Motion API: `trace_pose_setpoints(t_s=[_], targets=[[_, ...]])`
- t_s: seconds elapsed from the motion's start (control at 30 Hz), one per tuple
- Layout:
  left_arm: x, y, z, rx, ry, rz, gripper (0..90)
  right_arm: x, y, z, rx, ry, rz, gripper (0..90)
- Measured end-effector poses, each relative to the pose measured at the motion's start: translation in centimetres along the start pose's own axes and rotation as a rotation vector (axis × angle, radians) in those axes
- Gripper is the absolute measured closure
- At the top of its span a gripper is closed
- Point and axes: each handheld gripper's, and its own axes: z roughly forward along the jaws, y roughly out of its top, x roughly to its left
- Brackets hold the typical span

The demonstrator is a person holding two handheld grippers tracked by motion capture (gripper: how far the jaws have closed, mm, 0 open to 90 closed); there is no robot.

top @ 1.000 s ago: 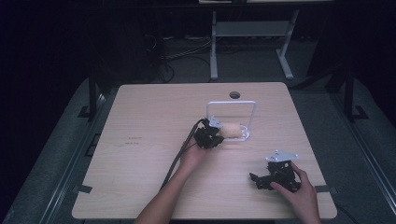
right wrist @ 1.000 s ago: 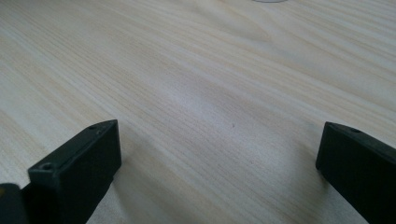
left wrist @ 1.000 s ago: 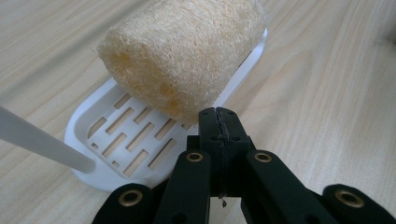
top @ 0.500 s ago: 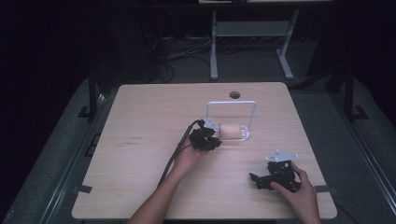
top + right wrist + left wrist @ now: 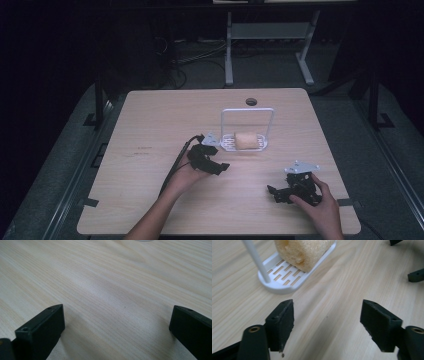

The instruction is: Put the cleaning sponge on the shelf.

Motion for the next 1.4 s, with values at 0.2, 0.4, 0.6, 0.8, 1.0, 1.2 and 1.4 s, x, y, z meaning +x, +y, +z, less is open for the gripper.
trace_pose_setpoints(t_s=[0.2,0.4,0.6,0.8,1.0,1.2,1.4], targets=[[0.3,-1.5,-1.7,-0.022,0.019,0.001,19.0,0.0,0.0,0.0,0.000,0.002,0.001,0.0],[0.6,-3.6,-3.4,-0.025,0.048,-0.016,15.9,0.0,0.0,0.0,0.000,0.000,0.000,0.0],[0.9,-5.8,-4.8,-0.033,0.072,-0.042,14.9,0.0,0.0,0.0,0.000,0.000,0.000,0.0],[0.7,-7.7,-5.8,-0.022,0.101,-0.042,14.7,0.0,0.0,0.0,0.000,0.000,0.000,0.0],[0.7,-9.6,-7.1,-0.021,0.122,-0.055,14.7,0.0,0.0,0.0,0.000,0.000,0.000,0.0],[0.8,-11.8,-7.9,0.003,0.146,-0.084,14.7,0.0,0.0,0.0,0.000,0.000,0.000,0.0],[0.9,-13.3,-8.7,0.024,0.176,-0.092,14.7,0.0,0.0,0.0,0.001,0.000,-0.001,0.0]])
